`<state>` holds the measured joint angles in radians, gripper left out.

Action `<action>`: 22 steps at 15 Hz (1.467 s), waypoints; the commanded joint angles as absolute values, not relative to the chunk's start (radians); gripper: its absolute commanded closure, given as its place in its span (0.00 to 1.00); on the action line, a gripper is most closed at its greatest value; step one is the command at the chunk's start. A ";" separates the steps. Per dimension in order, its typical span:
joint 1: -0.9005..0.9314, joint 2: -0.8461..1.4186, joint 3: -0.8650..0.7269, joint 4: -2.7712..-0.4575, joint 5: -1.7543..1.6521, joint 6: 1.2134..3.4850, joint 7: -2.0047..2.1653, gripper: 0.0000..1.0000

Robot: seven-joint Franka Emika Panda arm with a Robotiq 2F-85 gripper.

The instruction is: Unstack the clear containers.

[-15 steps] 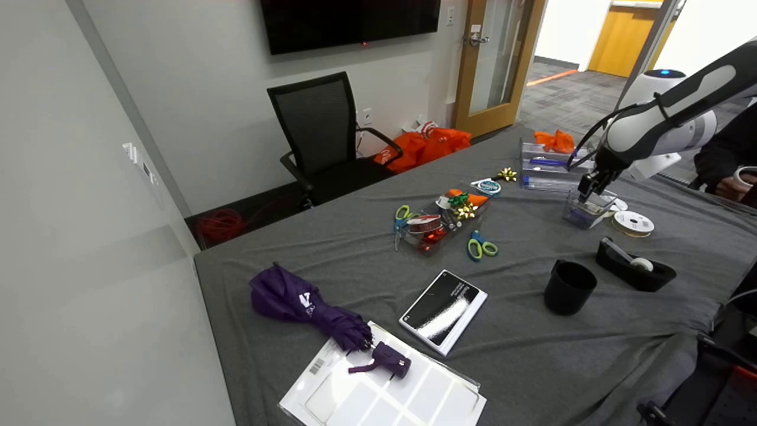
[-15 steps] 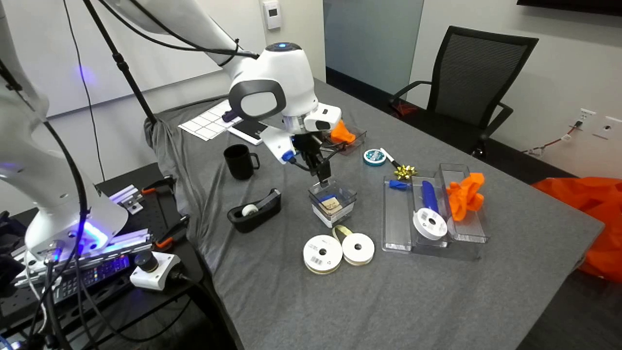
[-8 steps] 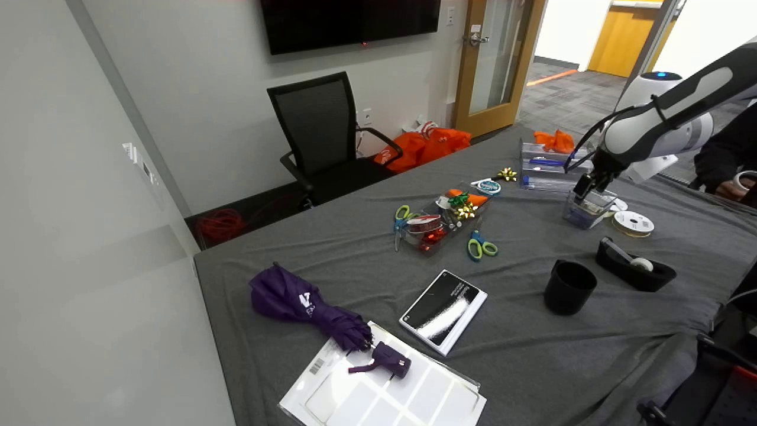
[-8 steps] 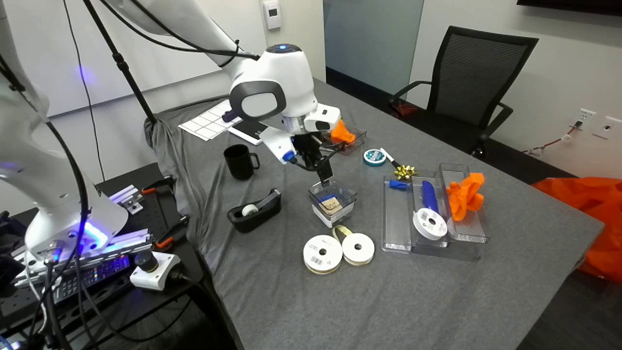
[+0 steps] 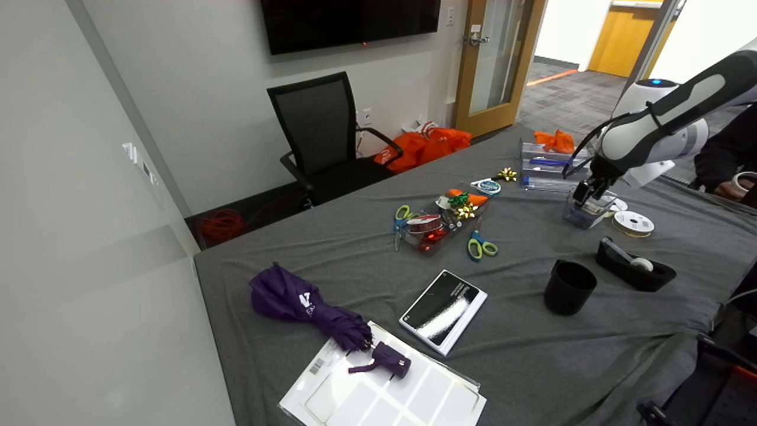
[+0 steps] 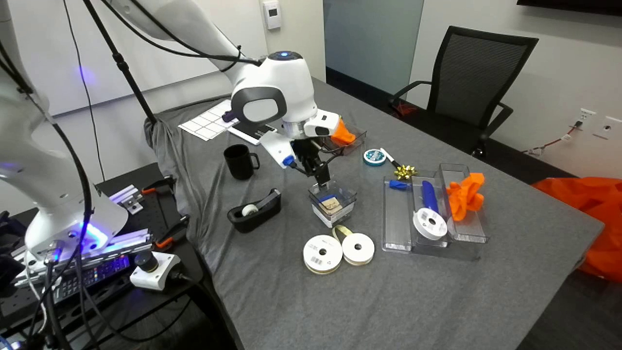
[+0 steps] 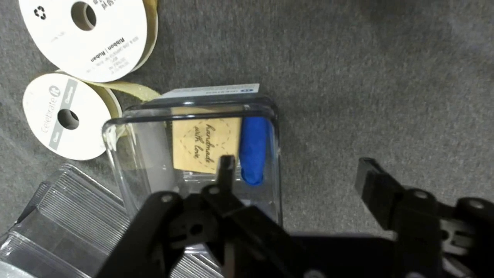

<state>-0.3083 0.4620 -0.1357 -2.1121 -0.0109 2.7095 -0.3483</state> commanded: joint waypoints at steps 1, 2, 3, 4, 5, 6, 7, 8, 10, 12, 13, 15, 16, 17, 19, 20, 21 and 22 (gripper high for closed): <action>-0.337 0.473 -0.109 -2.107 -0.003 2.721 -0.375 0.49; -0.337 0.473 -0.108 -2.107 -0.003 2.722 -0.375 0.55; -0.337 0.472 -0.108 -2.107 -0.003 2.722 -0.375 0.63; -0.337 0.472 -0.108 -2.107 -0.003 2.722 -0.374 0.69; -0.336 0.473 -0.109 -2.107 -0.004 2.723 -0.372 0.77; -0.334 0.474 -0.111 -2.107 -0.007 2.723 -0.370 0.83; -0.333 0.474 -0.113 -2.106 -0.008 2.724 -0.369 0.91; -0.333 0.474 -0.114 -2.106 -0.009 2.723 -0.368 0.97; -0.330 0.473 -0.117 -2.106 -0.013 2.720 -0.363 1.00; -0.331 0.456 -0.120 -2.110 -0.011 2.705 -0.361 1.00; -0.331 0.447 -0.121 -2.113 -0.012 2.699 -0.359 0.99; -0.326 0.419 -0.129 -2.120 -0.018 2.673 -0.352 0.99; -0.326 0.401 -0.130 -2.124 -0.015 2.666 -0.350 0.99; -0.326 0.387 -0.129 -2.127 -0.012 2.656 -0.350 0.99; -0.320 0.354 -0.133 -2.133 -0.013 2.631 -0.344 0.99; -0.321 0.332 -0.128 -2.135 -0.002 2.610 -0.345 0.99; -0.327 0.318 -0.117 -2.137 0.023 2.598 -0.353 0.99; -0.316 0.323 -0.129 -2.147 0.005 2.654 -0.350 0.99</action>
<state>-0.3128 0.3777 -0.1351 -2.1079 -0.0007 2.6383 -0.3425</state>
